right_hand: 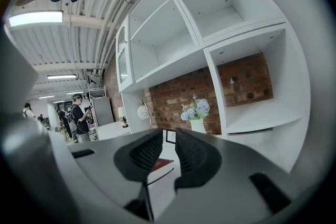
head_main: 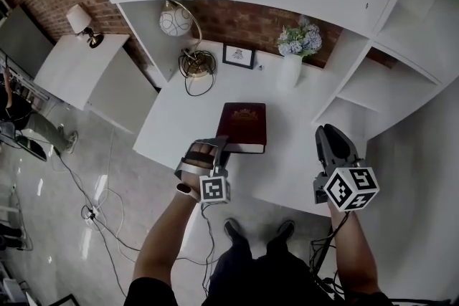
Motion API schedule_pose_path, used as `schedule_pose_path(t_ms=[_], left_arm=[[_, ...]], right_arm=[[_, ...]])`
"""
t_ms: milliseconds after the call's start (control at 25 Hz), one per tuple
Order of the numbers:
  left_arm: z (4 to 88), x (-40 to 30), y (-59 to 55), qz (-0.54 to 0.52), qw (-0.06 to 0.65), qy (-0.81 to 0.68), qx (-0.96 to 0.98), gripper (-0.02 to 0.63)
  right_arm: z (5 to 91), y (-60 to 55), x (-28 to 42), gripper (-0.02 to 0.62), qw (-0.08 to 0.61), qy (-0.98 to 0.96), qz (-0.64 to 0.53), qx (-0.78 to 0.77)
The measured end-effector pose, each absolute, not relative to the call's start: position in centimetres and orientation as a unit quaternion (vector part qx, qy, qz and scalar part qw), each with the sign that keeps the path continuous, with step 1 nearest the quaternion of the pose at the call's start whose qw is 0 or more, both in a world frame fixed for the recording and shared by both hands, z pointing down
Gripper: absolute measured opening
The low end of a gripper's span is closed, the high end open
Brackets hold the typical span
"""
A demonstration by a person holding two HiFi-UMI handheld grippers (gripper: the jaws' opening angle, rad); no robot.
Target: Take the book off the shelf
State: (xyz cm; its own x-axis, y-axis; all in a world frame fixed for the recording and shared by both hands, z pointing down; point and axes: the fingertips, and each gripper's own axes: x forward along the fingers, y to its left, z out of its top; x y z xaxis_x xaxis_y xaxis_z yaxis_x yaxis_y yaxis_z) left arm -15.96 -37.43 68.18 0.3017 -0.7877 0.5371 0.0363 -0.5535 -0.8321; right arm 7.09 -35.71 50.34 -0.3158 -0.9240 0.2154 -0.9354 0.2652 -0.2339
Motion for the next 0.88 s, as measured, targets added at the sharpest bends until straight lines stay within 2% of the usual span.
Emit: schedule_pose_path(t_ms=[520,880], left_arm=[[72.7,-15.9,-36.6,-0.530,0.388,0.285,-0.698,0.222],[77.1,-16.2,-34.7,-0.563,0.299,0.248,-0.729,0.260]], right_arm=[[55.1,-34.9,6.9,0.072,0.053,-0.792,0.185,0.579],[57.3,-34.8,6.1,0.072,0.057,-0.793,0.208,0.569]])
